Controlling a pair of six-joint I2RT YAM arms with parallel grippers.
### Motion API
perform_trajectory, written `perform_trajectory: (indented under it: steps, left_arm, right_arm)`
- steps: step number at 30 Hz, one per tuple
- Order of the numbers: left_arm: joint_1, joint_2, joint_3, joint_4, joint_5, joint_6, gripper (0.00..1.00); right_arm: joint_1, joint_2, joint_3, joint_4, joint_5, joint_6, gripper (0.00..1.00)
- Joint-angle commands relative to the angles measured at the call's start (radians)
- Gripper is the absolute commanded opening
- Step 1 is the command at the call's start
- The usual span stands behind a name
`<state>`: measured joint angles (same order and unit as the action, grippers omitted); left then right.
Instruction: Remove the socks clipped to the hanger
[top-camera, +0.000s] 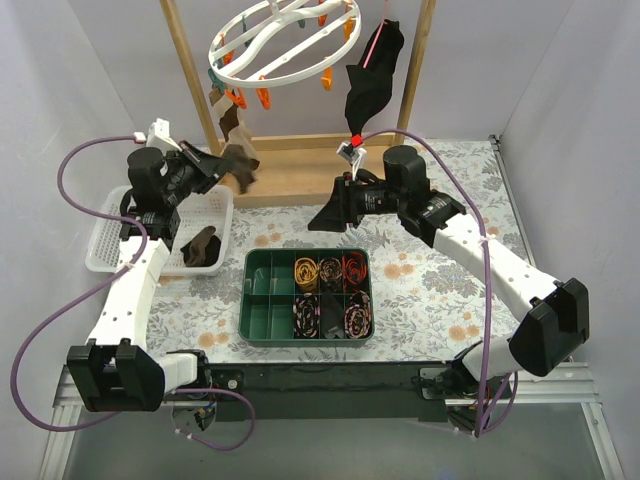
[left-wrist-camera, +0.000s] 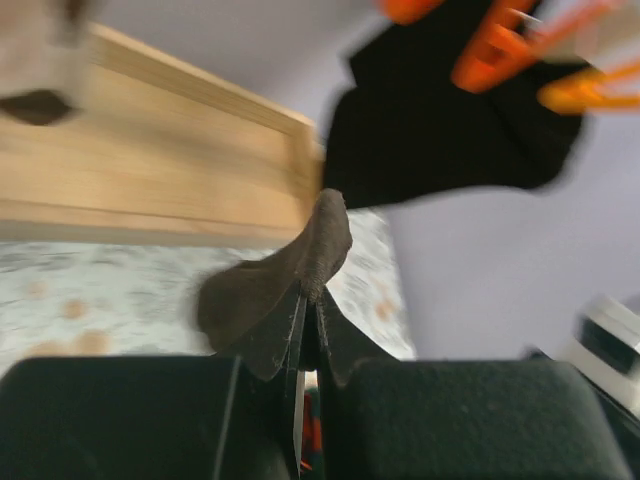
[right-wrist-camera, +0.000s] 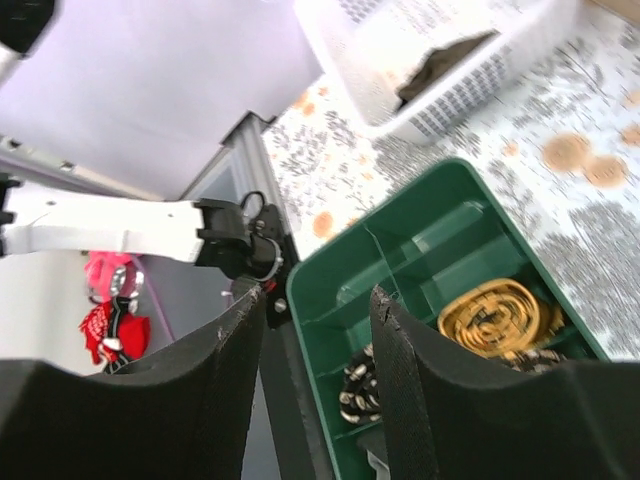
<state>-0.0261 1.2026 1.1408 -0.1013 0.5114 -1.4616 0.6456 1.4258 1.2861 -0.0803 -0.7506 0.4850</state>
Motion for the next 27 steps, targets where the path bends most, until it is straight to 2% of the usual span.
perform_trajectory:
  steps: [1,5,13,18,19,20,24,25,27]
  left_arm:
    - [0.025,-0.043,-0.007,-0.242,-0.479,0.135,0.0]
    - [0.058,-0.055,-0.071,-0.25,-0.732,0.162,0.0]
    - [0.095,-0.031,-0.24,-0.178,-0.804,0.106,0.0]
    - [0.109,0.009,-0.231,-0.172,-0.809,0.095,0.0]
    - [0.109,0.02,-0.221,-0.176,-0.804,0.092,0.04]
    - [0.107,0.035,-0.202,-0.181,-0.795,0.081,0.2]
    - [0.107,0.06,-0.175,-0.153,-0.708,0.075,0.65]
    - [0.107,0.066,-0.165,-0.152,-0.691,0.073,0.69]
    - [0.109,0.089,-0.135,-0.134,-0.668,0.095,0.72]
  right_arm:
    - [-0.011,-0.022,0.054,-0.124,0.095,-0.055,0.53]
    - [-0.011,-0.034,0.055,-0.15,0.108,-0.08,0.53]
    - [-0.011,-0.054,0.036,-0.159,0.108,-0.089,0.53]
    - [-0.011,-0.065,0.021,-0.159,0.109,-0.094,0.53]
    - [-0.011,-0.065,0.021,-0.159,0.109,-0.095,0.53]
    - [-0.012,-0.062,0.019,-0.159,0.102,-0.098,0.53]
    - [-0.011,-0.057,0.024,-0.159,0.089,-0.105,0.53]
    - [-0.011,-0.054,0.024,-0.159,0.088,-0.106,0.53]
    - [-0.011,-0.051,0.027,-0.161,0.079,-0.112,0.54]
